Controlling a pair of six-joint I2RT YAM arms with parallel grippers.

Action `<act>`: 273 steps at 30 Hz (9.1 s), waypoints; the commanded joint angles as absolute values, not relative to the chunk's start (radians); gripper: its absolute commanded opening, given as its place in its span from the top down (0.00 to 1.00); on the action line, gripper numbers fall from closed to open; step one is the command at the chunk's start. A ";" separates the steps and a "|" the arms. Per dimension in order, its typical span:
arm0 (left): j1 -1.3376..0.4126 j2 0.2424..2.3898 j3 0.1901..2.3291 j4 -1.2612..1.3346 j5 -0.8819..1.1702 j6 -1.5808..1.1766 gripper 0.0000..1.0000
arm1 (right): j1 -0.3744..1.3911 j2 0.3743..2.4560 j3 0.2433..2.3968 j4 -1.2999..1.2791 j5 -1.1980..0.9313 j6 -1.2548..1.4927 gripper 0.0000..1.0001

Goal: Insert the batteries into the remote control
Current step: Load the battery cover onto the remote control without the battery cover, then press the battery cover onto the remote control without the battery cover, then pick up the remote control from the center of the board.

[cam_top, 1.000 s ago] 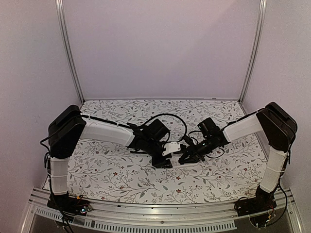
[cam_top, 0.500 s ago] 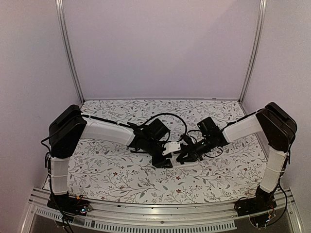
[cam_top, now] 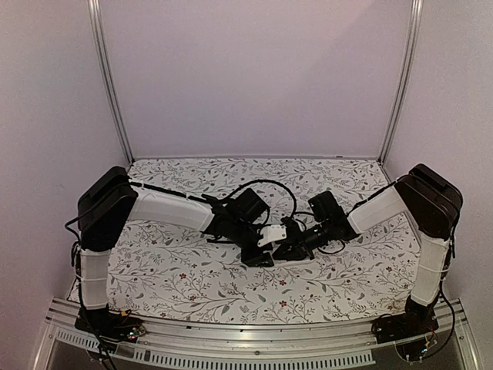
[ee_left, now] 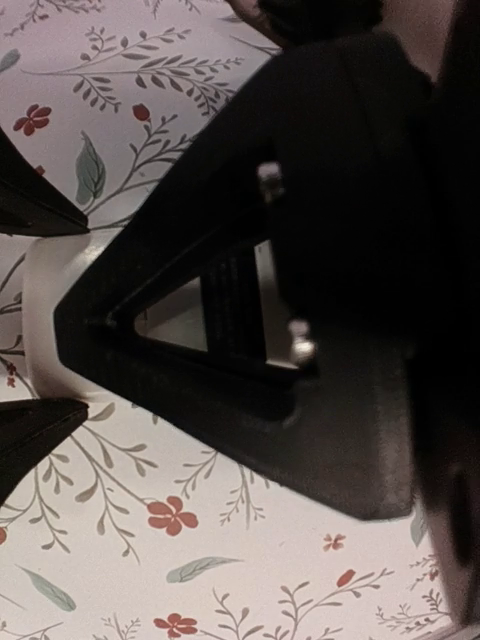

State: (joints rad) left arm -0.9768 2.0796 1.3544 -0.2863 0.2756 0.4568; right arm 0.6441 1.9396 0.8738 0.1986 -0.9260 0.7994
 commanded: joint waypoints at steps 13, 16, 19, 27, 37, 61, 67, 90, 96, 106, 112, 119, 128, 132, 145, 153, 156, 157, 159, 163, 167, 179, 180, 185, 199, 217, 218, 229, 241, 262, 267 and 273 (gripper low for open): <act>-0.973 2.100 1.325 -0.253 0.244 0.446 0.30 | 0.670 2.026 0.847 0.187 -0.840 0.821 0.96; -0.973 2.072 1.296 -0.222 0.225 0.435 0.25 | 0.669 2.030 0.845 0.174 -0.832 0.814 0.97; -0.970 2.038 1.262 -0.182 0.203 0.422 0.18 | 0.670 2.031 0.844 0.160 -0.828 0.805 0.97; -0.944 1.900 1.124 -0.026 0.161 0.344 0.00 | 0.668 2.026 0.838 0.138 -0.824 0.782 0.97; -0.874 1.727 0.867 0.354 0.009 0.066 0.00 | 0.650 1.991 0.832 0.108 -0.821 0.765 0.97; -0.856 1.716 0.898 0.307 -0.065 -0.257 0.00 | 0.652 1.846 0.893 -0.028 -0.815 0.670 0.89; -0.862 1.689 0.876 0.323 -0.094 -0.304 0.01 | 0.647 1.755 0.925 -0.032 -0.831 0.678 0.82; -1.028 1.838 0.979 0.149 -0.064 -0.736 0.38 | 0.421 1.607 0.812 -0.454 -0.624 0.367 0.63; -1.052 1.884 1.008 0.139 -0.066 -0.773 0.44 | 0.421 1.638 0.796 -0.414 -0.637 0.379 0.63; -1.071 1.932 1.043 0.119 -0.054 -0.810 0.55 | 0.420 1.673 0.796 -0.379 -0.651 0.397 0.63; -1.085 1.952 1.072 0.075 -0.063 -0.808 0.59 | 0.421 1.693 0.801 -0.362 -0.668 0.403 0.63; -1.089 1.959 1.087 0.052 -0.071 -0.804 0.62 | 0.421 1.705 0.801 -0.343 -0.685 0.415 0.63; -1.094 1.983 1.113 0.021 -0.071 -0.808 0.63 | 0.421 1.716 0.800 -0.325 -0.698 0.423 0.64; -1.094 1.995 1.124 0.013 -0.069 -0.806 0.64 | 0.421 1.719 0.796 -0.314 -0.711 0.428 0.65; -1.094 2.022 1.159 -0.038 -0.052 -0.795 0.71 | 0.422 1.733 0.796 -0.294 -0.732 0.440 0.69; -1.096 2.040 1.176 -0.062 -0.034 -0.787 0.73 | 0.434 1.750 0.796 -0.285 -0.752 0.440 0.72; -1.096 2.048 1.185 -0.069 -0.027 -0.786 0.73 | 0.438 1.752 0.796 -0.283 -0.750 0.441 0.75; -1.097 2.050 1.188 -0.069 -0.025 -0.785 0.74 | 0.438 1.753 0.796 -0.284 -0.751 0.440 0.75; -1.097 2.057 1.195 -0.068 -0.014 -0.783 0.74 | 0.442 1.753 0.796 -0.281 -0.753 0.441 0.78; -1.102 2.075 1.214 -0.076 -0.008 -0.779 0.75 | 0.446 1.757 0.797 -0.277 -0.757 0.440 0.82; -1.108 2.087 1.222 -0.073 0.030 -0.774 0.76 | 0.449 1.763 0.796 -0.267 -0.762 0.444 0.87; -1.129 2.112 1.224 0.040 0.169 -0.770 0.80 | 0.468 1.785 0.805 -0.220 -0.784 0.470 0.98; -1.129 2.113 1.224 0.050 0.180 -0.768 0.81 | 0.470 1.786 0.805 -0.211 -0.789 0.474 0.99; -1.136 2.118 1.224 0.100 0.242 -0.754 0.83 | 0.480 1.797 0.813 -0.160 -0.812 0.503 1.00; -1.065 2.001 1.113 0.094 0.125 -0.723 0.74 | 0.453 1.808 0.813 -0.155 -0.786 0.513 0.99; -0.998 1.903 1.220 -0.206 0.094 0.076 0.00 | 0.437 1.797 0.851 -0.239 -0.793 0.428 0.72; -0.999 1.933 1.264 -0.249 0.114 0.122 0.00 | 0.434 1.789 0.851 -0.241 -0.793 0.427 0.69; -1.014 2.227 1.678 -0.620 0.187 0.281 0.09 | 0.309 1.649 0.816 -0.248 -0.743 0.449 0.46; -1.035 2.384 1.882 -0.758 0.228 0.327 0.34 | 0.252 1.379 0.753 -0.241 -0.570 0.415 0.43; -0.943 1.981 1.610 -0.322 0.541 0.188 0.68 | 0.219 1.119 0.769 0.055 -0.728 0.508 0.01; -0.903 1.867 1.519 -0.170 0.730 0.124 0.68 | 0.261 1.028 0.789 0.148 -0.827 0.504 0.01; -0.900 1.802 1.471 -0.115 0.872 0.076 0.69 | 0.373 0.993 0.830 0.083 -0.878 0.408 0.02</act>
State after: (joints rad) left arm -0.9062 1.8389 1.5181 -0.1925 0.7261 0.1238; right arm 0.3202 1.0065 0.8078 0.0929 -0.8108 0.4763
